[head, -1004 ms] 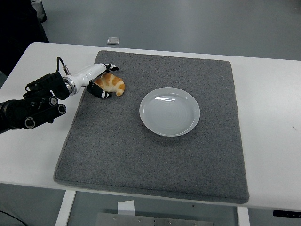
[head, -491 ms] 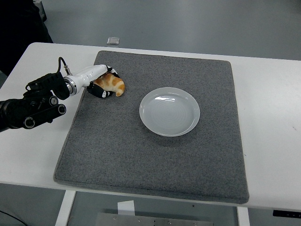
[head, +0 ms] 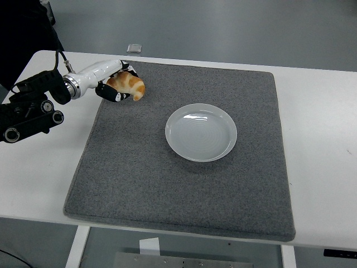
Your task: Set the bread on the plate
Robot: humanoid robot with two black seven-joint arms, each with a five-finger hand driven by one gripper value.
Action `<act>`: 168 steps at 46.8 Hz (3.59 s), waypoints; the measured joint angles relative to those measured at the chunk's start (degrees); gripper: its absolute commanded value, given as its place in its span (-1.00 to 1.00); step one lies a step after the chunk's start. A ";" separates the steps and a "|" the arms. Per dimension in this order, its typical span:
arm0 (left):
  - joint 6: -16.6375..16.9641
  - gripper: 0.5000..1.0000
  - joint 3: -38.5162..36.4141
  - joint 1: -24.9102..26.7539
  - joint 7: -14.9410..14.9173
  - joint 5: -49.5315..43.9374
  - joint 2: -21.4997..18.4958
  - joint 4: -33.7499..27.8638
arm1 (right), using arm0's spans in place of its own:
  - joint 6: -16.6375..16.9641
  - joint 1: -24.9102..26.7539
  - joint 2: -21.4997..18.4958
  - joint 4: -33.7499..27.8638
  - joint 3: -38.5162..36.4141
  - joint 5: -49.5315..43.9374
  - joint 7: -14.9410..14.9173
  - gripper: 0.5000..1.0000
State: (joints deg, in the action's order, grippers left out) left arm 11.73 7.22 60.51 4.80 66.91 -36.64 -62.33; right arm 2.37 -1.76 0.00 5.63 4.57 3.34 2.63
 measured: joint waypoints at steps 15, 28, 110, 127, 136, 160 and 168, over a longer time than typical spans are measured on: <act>-12.40 -1.00 4.61 7.05 0.03 -0.82 -4.68 -0.63 | 0.00 0.00 0.00 0.00 0.00 0.00 0.00 0.81; -21.06 -1.00 10.88 10.68 0.03 -0.56 -6.20 -0.34 | 0.00 0.00 0.00 0.00 0.00 0.00 0.00 0.81; -22.10 -1.00 7.06 6.36 -0.59 17.84 17.85 -1.31 | 0.00 -0.02 0.00 0.00 0.00 0.00 0.00 0.81; -18.35 -1.00 7.01 1.98 -0.74 20.28 20.82 1.39 | 0.00 0.01 0.00 0.00 0.00 0.00 0.00 0.81; -16.46 -1.00 6.92 1.14 -0.85 20.28 21.16 1.82 | 0.00 0.00 0.00 0.00 0.00 0.00 -0.01 0.81; -12.65 -1.00 2.12 0.76 -0.92 20.20 21.26 2.05 | 0.00 0.00 0.00 0.00 0.00 0.00 0.00 0.81; -12.63 -1.00 2.09 0.68 -0.94 20.19 21.26 2.00 | 0.00 0.00 0.00 0.00 0.00 0.00 0.01 0.81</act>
State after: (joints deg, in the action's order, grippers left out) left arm -0.89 9.32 61.19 3.87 87.10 -15.38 -60.32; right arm 2.37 -1.76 0.00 5.62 4.57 3.34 2.64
